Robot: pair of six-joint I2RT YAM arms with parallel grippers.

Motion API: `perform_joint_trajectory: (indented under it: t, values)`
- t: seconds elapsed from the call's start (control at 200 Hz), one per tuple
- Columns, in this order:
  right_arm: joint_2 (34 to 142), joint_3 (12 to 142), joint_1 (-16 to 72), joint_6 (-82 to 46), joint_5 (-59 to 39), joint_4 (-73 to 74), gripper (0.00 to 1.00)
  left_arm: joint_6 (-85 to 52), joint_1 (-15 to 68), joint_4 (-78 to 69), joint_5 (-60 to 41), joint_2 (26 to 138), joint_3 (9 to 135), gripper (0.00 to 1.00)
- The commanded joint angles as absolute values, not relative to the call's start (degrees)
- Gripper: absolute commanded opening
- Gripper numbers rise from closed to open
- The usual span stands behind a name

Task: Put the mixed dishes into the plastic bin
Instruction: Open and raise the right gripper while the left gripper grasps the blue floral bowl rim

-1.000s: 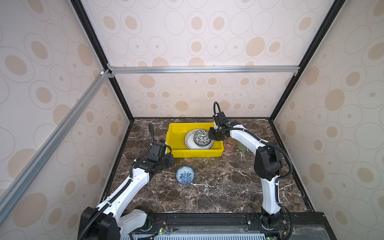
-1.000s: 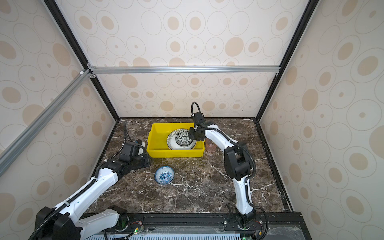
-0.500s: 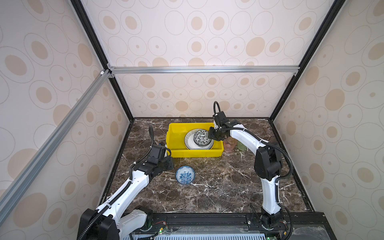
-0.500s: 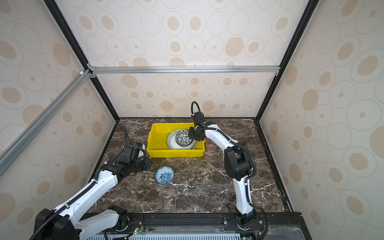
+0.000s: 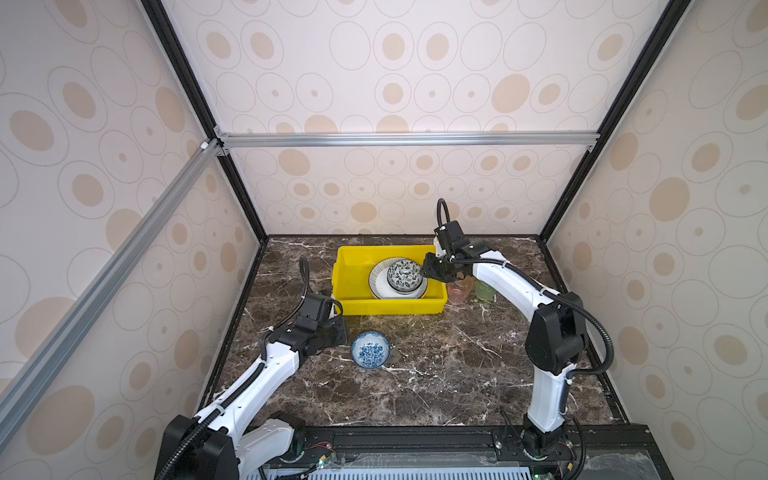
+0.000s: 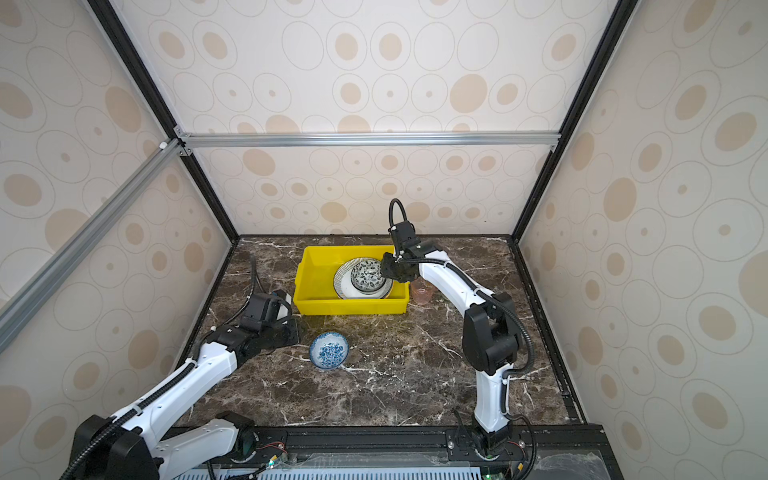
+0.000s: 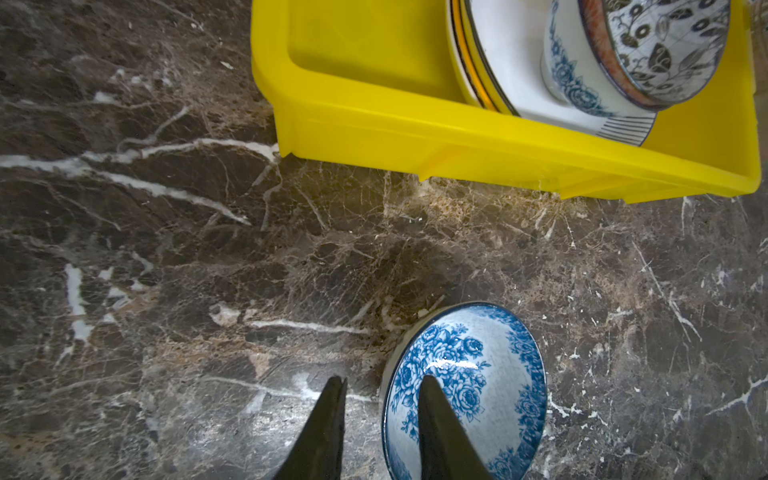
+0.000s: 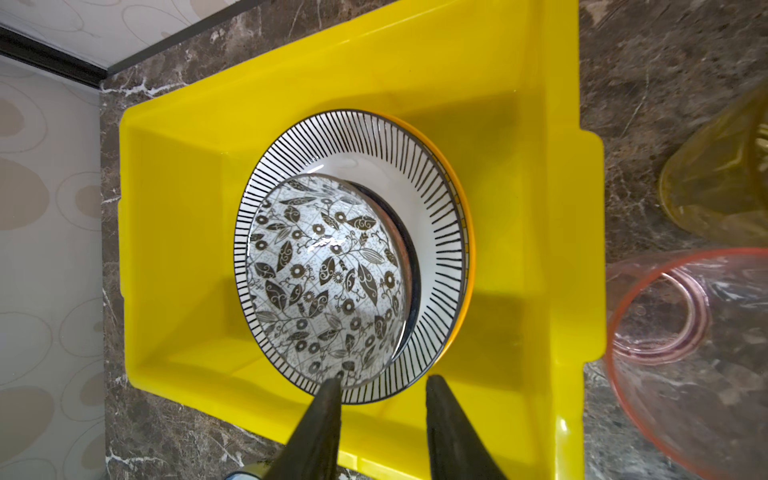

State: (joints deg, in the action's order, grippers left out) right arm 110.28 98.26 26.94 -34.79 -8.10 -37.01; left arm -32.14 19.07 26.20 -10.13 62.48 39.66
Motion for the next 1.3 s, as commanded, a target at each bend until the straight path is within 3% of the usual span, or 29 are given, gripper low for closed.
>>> perform_joint_trajectory:
  t: [0.0,1.291]
  values:
    - [107.2,96.2,27.2,-33.7,-8.3,-37.6,0.38,-32.3,19.3,26.3,-10.6,63.1,39.0,0.32]
    - [96.8,86.4,27.8,-29.9,-10.5,-38.6,0.46,-33.1,26.5,24.4,-9.8,70.2,36.8,0.37]
